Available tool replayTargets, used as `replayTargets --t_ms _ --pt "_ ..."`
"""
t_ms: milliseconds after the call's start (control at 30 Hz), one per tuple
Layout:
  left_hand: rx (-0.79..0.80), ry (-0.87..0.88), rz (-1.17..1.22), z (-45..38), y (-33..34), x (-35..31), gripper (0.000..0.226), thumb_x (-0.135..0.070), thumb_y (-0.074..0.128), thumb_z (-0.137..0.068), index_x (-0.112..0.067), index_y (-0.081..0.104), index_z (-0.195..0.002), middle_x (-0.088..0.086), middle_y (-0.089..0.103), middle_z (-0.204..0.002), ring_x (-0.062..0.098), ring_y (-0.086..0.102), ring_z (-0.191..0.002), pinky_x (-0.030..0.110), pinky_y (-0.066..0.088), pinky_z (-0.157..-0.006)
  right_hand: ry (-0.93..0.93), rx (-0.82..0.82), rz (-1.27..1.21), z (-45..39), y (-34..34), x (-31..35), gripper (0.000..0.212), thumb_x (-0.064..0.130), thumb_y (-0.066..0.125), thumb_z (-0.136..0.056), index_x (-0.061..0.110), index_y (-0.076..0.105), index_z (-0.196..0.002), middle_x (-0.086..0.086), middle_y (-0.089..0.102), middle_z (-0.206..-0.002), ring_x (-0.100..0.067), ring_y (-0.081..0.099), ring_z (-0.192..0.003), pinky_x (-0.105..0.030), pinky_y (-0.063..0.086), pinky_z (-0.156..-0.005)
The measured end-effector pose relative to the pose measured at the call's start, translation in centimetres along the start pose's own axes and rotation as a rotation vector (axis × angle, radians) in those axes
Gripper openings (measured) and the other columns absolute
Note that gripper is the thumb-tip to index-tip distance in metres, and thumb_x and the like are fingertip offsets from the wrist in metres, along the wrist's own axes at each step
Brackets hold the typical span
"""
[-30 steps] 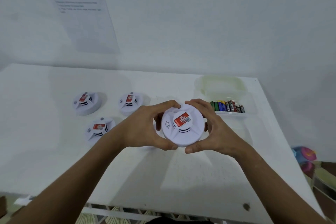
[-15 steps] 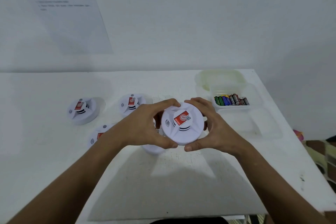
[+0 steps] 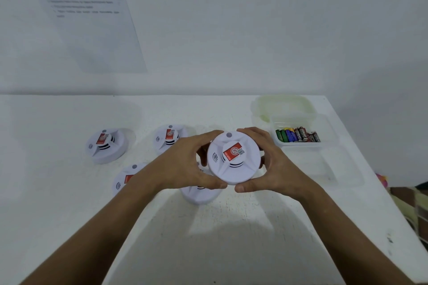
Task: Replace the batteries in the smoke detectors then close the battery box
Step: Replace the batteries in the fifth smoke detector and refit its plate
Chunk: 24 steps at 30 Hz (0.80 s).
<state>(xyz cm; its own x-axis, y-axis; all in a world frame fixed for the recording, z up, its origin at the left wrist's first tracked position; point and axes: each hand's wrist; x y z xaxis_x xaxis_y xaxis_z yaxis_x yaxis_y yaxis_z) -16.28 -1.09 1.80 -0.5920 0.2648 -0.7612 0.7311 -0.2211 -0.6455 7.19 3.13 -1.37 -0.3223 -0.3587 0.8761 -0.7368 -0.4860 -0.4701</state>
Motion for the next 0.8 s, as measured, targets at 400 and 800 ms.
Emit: replayTargets --t_ms 400,800 --pt "0.0 0.022 0.033 -0.09 -0.52 -0.33 0.073 -0.032 0.087 -0.065 -0.048 0.047 -0.124 -0.027 0.063 -0.108 0.004 0.058 -0.096 0.007 0.045 -0.07 0.048 -0.004 -0.038 0.16 0.18 0.27 0.105 0.029 0.095 -0.055 0.038 0.039 -0.143 0.018 0.039 -0.144 -0.009 0.05 -0.125 -0.046 0.055 -0.093" --pt "0.008 0.025 0.022 -0.32 -0.91 0.19 0.074 -0.037 0.088 -0.064 -0.052 0.047 -0.124 -0.024 0.065 -0.106 0.007 0.059 -0.092 0.009 0.046 -0.066 0.053 -0.017 -0.083 -0.16 0.7 0.38 0.102 0.031 0.094 -0.057 0.043 0.038 -0.141 0.014 0.041 -0.145 -0.012 0.049 -0.128 -0.048 0.055 -0.093"
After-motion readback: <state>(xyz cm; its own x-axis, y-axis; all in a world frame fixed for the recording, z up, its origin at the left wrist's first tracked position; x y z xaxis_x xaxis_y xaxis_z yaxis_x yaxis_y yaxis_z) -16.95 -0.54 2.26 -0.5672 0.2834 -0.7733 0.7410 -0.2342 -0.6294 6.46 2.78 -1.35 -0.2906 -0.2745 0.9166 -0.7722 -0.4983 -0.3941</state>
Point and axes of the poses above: each hand's wrist, its own z-axis away from the middle knuckle, its own y-axis out of the palm, x = y × z
